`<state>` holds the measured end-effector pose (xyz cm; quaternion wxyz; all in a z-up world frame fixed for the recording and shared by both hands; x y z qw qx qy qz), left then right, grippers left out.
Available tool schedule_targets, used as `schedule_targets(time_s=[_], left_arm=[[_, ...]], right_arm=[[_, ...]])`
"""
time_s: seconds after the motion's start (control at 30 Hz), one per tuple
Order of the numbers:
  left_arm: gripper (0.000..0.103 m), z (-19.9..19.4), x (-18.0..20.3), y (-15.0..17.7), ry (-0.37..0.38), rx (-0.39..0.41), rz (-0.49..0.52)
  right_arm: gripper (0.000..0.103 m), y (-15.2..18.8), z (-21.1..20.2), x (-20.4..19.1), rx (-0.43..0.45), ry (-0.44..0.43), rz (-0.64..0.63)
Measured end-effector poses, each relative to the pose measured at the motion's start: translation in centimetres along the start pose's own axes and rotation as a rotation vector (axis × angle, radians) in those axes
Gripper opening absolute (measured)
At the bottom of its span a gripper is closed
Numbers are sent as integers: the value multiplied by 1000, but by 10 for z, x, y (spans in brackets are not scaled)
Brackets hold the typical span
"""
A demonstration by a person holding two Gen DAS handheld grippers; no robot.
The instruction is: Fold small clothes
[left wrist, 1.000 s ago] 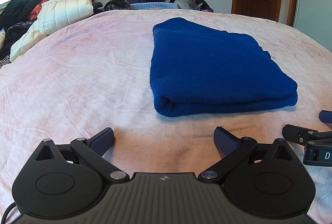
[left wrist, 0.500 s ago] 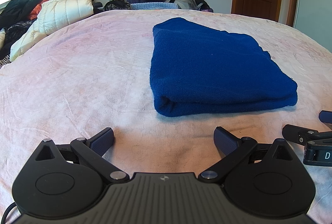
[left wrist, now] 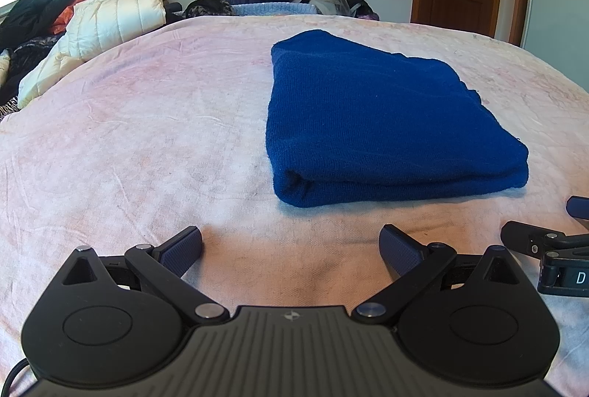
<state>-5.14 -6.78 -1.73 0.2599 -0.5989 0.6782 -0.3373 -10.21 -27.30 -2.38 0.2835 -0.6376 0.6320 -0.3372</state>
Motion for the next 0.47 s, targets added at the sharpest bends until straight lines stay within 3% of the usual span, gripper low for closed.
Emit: schedule_targets(time_s=[0.33,0.47], left_arm=[[103,-2,-2,-1,17,-1,7],[103,-2,-7,-2,-29,8,-26]], right_arm=[[102,0,0,0,0,0,0],[102,0,0,0,0,0,0]])
Point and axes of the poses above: each gripper's, at about its wrist camera, not at the fingertips, and z roughly the way its jaws point, x to its right, y to its underside, the point moved 1 cm from there along z, roughly the way its jaws point, and after that the axes turned 6 degrees about -z, right-handed, at the moved point
